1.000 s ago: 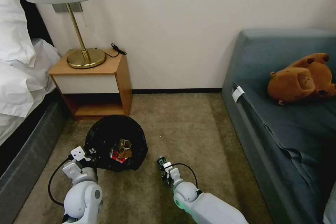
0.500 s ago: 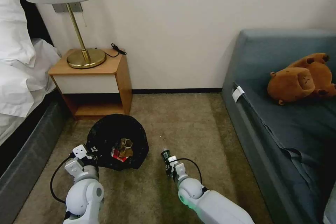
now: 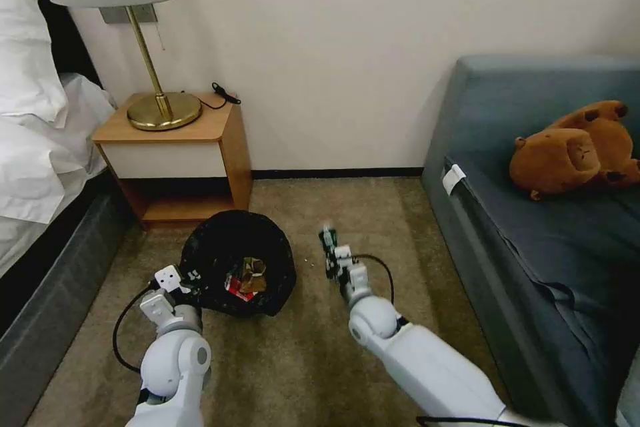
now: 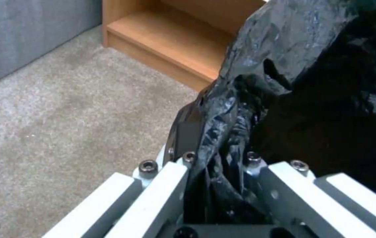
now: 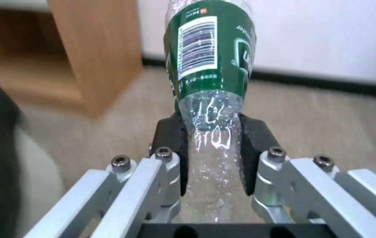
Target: Pick up the trash bin, then pick up the garbage on the floor and place it into the trash bin.
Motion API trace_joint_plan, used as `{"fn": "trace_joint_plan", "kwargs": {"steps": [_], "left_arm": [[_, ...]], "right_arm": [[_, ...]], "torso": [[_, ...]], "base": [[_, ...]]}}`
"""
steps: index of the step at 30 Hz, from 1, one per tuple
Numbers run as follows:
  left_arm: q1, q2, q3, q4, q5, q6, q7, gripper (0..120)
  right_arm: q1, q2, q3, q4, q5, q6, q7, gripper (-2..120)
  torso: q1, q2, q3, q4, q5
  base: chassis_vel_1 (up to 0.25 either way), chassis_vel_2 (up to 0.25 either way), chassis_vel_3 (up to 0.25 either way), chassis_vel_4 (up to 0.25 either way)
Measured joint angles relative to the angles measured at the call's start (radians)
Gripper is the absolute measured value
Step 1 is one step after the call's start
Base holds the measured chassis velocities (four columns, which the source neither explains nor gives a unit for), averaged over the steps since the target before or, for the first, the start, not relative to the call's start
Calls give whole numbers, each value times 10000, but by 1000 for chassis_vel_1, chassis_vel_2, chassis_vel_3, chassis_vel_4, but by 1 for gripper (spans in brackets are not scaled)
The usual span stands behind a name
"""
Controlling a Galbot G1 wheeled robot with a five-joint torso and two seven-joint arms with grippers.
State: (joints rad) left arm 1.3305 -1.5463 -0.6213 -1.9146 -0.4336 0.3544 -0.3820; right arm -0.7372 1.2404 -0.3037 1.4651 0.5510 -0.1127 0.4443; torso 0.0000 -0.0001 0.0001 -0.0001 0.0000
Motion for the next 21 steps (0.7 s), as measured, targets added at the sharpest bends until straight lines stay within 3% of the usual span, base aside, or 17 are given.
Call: {"fn": "trace_joint_plan", "kwargs": {"steps": [8,21], "left_arm": [[-139,-43,0,120,46,37,-11,1],[-296,-113,-57,231,58,63,-32,1]], "right_arm": [[744,2,-970,1824,441,-224,617,19],[1733,379,-3231,1905,738,-247,829,19]], "torso": [[0,1,0,1,-1],[0,0,0,2,-1]], "base": [[0,0,0,0],[0,0,0,0]]}}
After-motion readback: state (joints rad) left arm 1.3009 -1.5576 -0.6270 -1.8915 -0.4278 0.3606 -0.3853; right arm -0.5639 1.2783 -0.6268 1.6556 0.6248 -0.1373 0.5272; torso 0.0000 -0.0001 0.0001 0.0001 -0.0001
